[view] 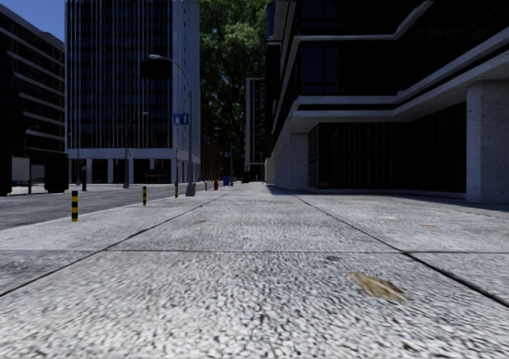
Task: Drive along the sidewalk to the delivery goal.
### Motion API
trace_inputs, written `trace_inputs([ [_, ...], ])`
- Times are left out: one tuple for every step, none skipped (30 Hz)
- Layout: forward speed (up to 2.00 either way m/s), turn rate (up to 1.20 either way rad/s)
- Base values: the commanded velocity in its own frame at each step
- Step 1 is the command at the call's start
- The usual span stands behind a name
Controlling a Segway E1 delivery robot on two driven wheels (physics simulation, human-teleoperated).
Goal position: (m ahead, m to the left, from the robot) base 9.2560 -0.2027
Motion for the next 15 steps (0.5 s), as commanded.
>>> trace_inputs([
  [1.4,0.0],
  [1.4,0.0],
  [1.4,0.0],
  [1.4,0.0],
  [1.4,0.0],
  [1.4,0.0],
  [1.4,0.0],
  [1.4,0.0],
  [1.4,0.0],
  [1.4,0.0],
  [1.4,0.0],
  [1.4,0.0],
  [1.4,0.0],
  [1.4,0.0],
  [1.4,0.0],
])
